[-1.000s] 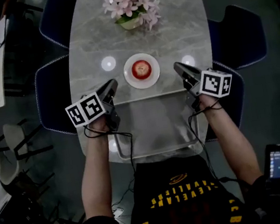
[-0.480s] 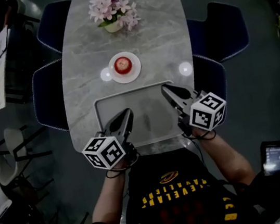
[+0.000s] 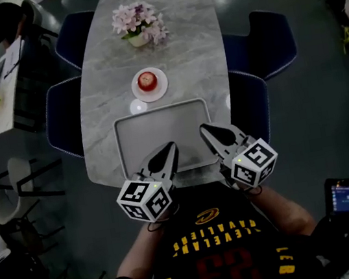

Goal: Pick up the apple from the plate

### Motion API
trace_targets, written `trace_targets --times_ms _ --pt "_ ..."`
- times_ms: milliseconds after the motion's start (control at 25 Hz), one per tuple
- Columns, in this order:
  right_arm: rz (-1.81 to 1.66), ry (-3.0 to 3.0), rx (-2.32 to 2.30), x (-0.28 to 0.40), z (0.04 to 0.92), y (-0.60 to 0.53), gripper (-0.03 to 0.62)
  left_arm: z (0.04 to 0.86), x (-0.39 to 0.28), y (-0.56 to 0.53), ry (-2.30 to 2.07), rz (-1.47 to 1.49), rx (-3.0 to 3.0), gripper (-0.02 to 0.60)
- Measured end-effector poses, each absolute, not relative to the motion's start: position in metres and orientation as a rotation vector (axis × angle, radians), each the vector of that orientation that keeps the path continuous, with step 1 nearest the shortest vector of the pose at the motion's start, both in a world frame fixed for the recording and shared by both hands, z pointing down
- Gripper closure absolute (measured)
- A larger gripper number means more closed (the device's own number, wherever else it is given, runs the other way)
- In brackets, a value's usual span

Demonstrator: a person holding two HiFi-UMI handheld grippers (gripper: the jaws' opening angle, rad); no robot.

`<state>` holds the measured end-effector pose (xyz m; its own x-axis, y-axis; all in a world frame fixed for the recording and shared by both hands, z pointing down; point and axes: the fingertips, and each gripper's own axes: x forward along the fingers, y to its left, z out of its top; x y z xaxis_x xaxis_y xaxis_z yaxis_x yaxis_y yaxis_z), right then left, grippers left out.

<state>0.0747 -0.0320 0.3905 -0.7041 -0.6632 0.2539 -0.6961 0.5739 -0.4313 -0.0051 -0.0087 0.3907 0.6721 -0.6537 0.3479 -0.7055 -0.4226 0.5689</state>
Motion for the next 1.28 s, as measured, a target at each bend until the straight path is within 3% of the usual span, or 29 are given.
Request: trace_targets --times_ms 520,1280 --pt "0.391 -2.928 1.123 0.065 0.326 -0.01 0.588 0.319 0.011 0.003 -1.26 0.048 2.473 0.581" --pt "0.19 -2.976 1.117 0.068 0.305 -0.004 0.588 0.295 0.017 0.008 -1.361 0.08 2.587 0.581"
